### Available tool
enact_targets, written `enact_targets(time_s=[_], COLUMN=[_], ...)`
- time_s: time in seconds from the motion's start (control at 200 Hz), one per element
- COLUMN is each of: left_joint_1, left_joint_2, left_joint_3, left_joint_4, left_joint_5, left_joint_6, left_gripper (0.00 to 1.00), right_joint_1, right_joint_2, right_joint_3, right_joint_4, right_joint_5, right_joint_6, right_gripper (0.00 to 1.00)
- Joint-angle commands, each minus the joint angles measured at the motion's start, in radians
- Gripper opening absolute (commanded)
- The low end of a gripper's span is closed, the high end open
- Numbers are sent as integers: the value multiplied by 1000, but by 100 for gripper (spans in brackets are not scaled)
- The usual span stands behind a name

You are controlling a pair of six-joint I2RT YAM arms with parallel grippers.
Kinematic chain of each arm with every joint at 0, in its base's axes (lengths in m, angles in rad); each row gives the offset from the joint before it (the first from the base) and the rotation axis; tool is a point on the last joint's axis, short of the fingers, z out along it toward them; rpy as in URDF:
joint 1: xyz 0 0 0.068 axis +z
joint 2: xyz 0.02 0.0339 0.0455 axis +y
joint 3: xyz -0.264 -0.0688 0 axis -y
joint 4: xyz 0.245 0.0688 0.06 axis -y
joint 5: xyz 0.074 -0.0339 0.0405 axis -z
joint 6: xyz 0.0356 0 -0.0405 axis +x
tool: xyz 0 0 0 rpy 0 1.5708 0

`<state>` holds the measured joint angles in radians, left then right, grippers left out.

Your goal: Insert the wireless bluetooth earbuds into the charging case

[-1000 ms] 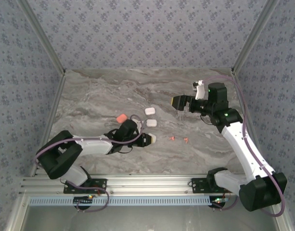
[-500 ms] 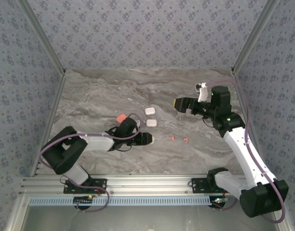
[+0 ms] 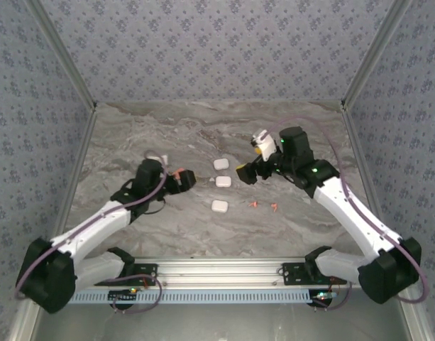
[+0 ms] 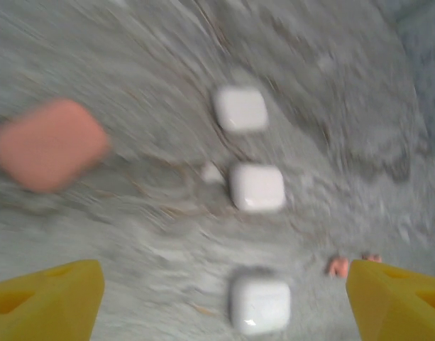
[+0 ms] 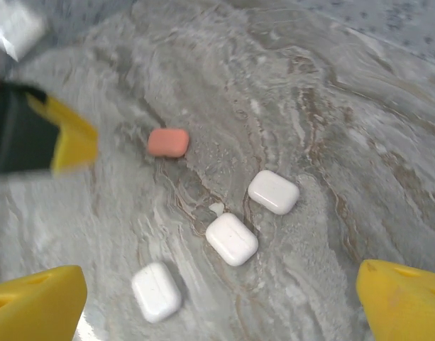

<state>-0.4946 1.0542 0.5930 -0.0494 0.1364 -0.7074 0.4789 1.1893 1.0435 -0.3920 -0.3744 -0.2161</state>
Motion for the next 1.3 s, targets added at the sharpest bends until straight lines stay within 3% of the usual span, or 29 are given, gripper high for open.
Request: enact_targets(time_s=[0.0, 0.16, 0.3, 0.54, 0.805, 1.294], left_joint_1=[111, 253, 313, 316, 316, 317], left_joint_2=[-108, -234, -313, -448, -482, -477], left_joint_3=[-9, -41, -72, -24, -21, -26], left_joint_4=[-103, -154, -165, -364, -386, -396], left_joint_5=[-33, -47, -60, -174, -187, -191], left_joint_6=[-13, -63, -108, -59, -51, -44], left_gripper=[92, 95, 97, 97, 98, 99], right_joint_1=[42, 93, 124, 189, 233, 296], right_joint_2=[97, 299, 501, 806, 1055, 1272], right_joint_3=[67, 211, 353, 607, 810, 1033], right_joint_4=[5, -41, -38, -64, -100, -205], right_joint_5=[16, 34, 45, 16, 45, 29], right_joint_6=[-318, -533, -628, -701, -745, -773], right_gripper=[100, 100, 100, 100, 98, 90])
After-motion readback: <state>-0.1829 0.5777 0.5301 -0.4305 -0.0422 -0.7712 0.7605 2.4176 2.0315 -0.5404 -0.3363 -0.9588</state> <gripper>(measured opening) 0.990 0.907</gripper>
